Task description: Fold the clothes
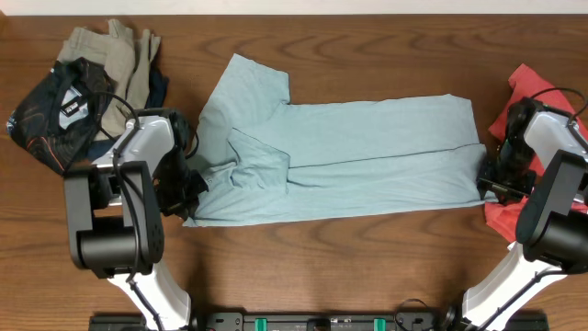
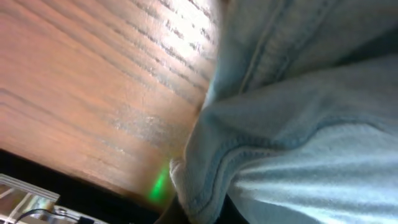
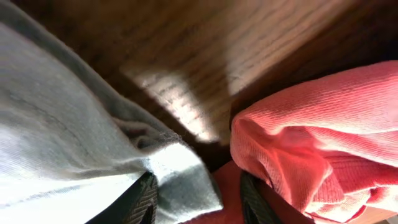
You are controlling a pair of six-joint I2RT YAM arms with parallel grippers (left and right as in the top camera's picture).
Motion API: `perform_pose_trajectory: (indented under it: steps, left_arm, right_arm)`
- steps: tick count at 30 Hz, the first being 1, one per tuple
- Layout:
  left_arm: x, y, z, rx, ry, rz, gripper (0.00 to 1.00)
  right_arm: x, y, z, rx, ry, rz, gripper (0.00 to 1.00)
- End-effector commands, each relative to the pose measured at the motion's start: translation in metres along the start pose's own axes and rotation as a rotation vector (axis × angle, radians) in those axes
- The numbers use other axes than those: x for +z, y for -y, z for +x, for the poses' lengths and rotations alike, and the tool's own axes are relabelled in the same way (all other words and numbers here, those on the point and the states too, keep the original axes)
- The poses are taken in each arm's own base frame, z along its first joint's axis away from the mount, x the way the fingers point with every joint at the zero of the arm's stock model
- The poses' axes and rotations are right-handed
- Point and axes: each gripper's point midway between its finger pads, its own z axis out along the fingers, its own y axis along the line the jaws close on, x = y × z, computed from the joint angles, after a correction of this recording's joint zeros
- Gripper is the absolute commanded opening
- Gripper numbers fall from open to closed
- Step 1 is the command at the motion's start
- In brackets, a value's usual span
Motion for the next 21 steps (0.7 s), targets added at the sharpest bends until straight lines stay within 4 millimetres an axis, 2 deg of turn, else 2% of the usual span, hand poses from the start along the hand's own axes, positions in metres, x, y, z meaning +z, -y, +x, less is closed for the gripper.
perform_pose_trajectory:
  steps: [1, 2, 5, 7, 8, 9, 11, 14, 16, 21]
  left_arm:
    - [-0.036, -0.001, -0.01, 0.027, 0.133, 0.045, 0.17]
    - [-0.046, 0.0, -0.012, 0.026, 0.166, 0.061, 0.29]
    - [-0.077, 0.005, -0.022, 0.023, 0.284, 0.12, 0.5]
    - [-0.1, 0.01, -0.033, 0.028, 0.384, 0.169, 0.61]
    - [-0.111, 0.014, -0.039, 0.049, 0.434, 0.196, 0.63]
    - [-0.123, 0.022, -0.045, 0.097, 0.491, 0.238, 0.65]
    - [-0.147, 0.043, -0.054, 0.181, 0.581, 0.345, 0.76]
    - [-0.172, 0.065, -0.069, 0.235, 0.677, 0.44, 0.83]
    - [-0.18, 0.075, -0.081, 0.245, 0.731, 0.463, 0.86]
    - [-0.184, 0.11, -0.107, 0.331, 0.825, 0.49, 0.9]
  right_arm:
    - [-0.041, -0.002, -0.023, 0.012, 0.136, -0.065, 0.45]
    - [-0.051, -0.004, -0.028, 0.003, 0.166, -0.09, 0.46]
    - [-0.085, -0.015, -0.043, -0.047, 0.272, -0.181, 0.53]
    - [-0.11, -0.025, -0.051, -0.087, 0.352, -0.26, 0.63]
    - [-0.118, -0.029, -0.054, -0.1, 0.38, -0.29, 0.66]
    - [-0.126, -0.034, -0.056, -0.111, 0.404, -0.319, 0.69]
    - [-0.139, -0.044, -0.057, -0.128, 0.442, -0.379, 0.72]
    - [-0.145, -0.055, -0.055, -0.146, 0.448, -0.443, 0.72]
    - [-0.146, -0.059, -0.053, -0.153, 0.439, -0.469, 0.72]
    - [-0.147, -0.065, -0.049, -0.164, 0.427, -0.498, 0.72]
